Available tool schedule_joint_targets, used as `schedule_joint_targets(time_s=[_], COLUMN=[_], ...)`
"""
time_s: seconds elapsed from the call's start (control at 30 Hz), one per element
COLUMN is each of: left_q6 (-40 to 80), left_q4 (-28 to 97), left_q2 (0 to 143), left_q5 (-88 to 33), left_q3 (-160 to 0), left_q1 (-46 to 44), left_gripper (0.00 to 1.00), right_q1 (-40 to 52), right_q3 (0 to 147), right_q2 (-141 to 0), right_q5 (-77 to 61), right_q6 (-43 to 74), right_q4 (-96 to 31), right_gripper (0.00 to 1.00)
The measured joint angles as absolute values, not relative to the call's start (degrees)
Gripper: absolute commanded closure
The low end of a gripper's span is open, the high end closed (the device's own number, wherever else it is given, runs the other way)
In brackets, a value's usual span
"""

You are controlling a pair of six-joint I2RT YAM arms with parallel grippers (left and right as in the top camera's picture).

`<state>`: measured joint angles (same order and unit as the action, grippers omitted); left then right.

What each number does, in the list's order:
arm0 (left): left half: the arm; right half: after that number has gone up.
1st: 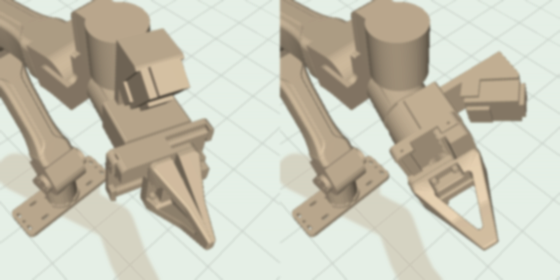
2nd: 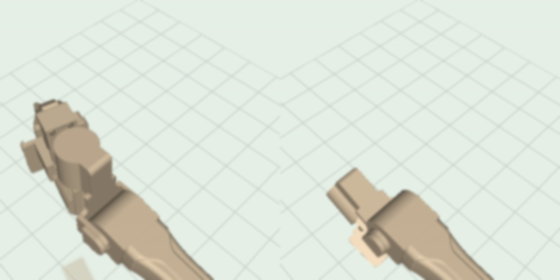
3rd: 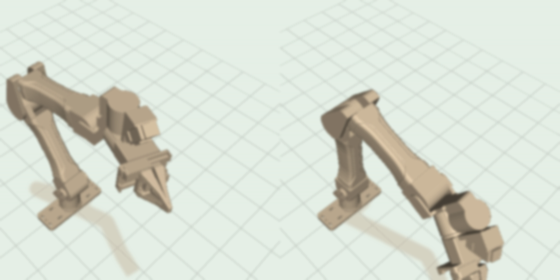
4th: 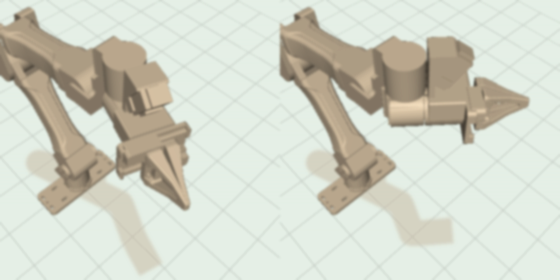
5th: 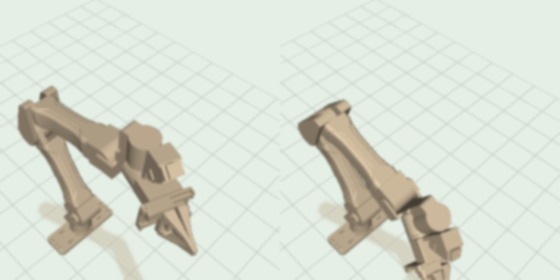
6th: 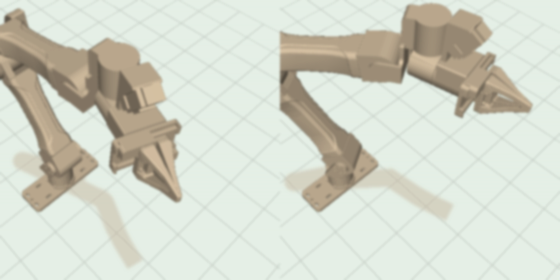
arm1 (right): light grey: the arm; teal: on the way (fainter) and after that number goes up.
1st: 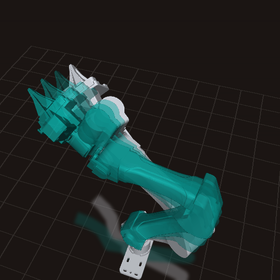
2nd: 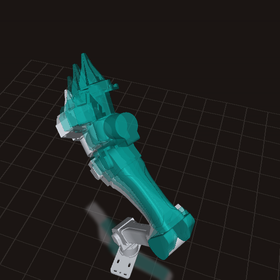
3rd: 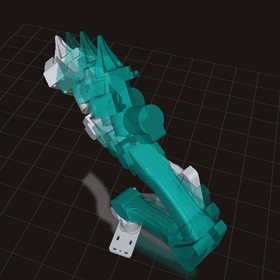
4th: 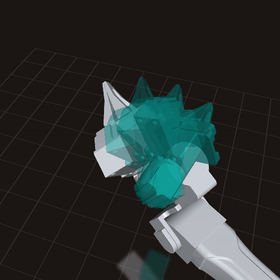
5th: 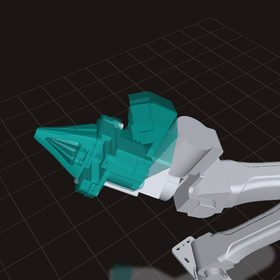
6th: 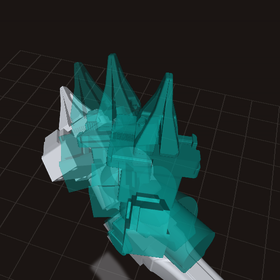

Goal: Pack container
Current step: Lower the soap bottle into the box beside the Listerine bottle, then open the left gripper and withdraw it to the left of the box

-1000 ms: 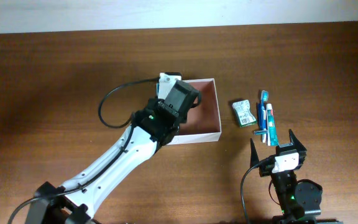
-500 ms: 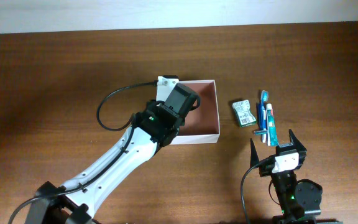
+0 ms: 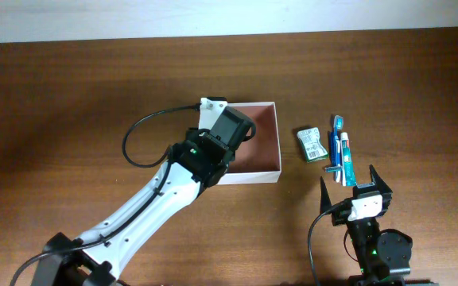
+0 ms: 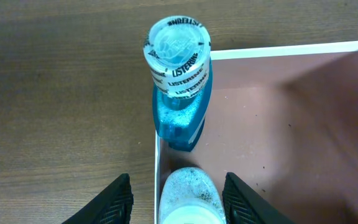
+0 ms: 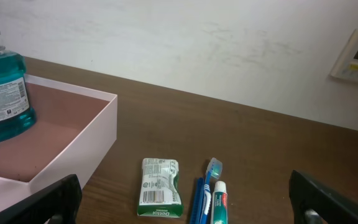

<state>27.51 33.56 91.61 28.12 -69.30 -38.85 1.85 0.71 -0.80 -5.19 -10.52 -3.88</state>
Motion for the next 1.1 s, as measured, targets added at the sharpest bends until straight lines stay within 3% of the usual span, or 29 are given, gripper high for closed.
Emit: schedule_joint_targets(time_s=[0.5,0.63,0.73,0.87,1.0,1.1], left_q6=[27.5,27.5,27.5,27.5,27.4,26.8], left_q4=[37.6,39.2,40.5,41.0,41.4,42.3], left_q2=[72.1,71.1,71.1,71.1,71.1,71.1], left_q5=[28.2,28.6,27.7,24.7,20.5,18.6], left_q3=[-69.3,-69.3,-69.3,-69.3,-69.3,-69.3], left_q1=[-37.3,-30.9,-24.4,-15.6,-10.4,-8.5], left_gripper=[0.30,0.25,0.14,0.13,0.01,0.01], right_q1=[1.8,1.8,1.8,1.8,1.8,1.8], right_q3=[0.7,0.7,0.7,0.7,0.7,0.7], right_q2=[-0.8,-0.8,-0.8,-0.8,-0.8,-0.8], right_q5=[-5.2,-5.2,-5.2,-5.2,-5.2,-5.2], right_q6=[-10.5,-10.5,-10.5,-10.5,-10.5,-10.5], right_q4=[-3.9,-3.9,-3.9,-3.9,-3.9,-3.9], right_gripper=[0.02,0.02,0.02,0.02,0.02,0.02])
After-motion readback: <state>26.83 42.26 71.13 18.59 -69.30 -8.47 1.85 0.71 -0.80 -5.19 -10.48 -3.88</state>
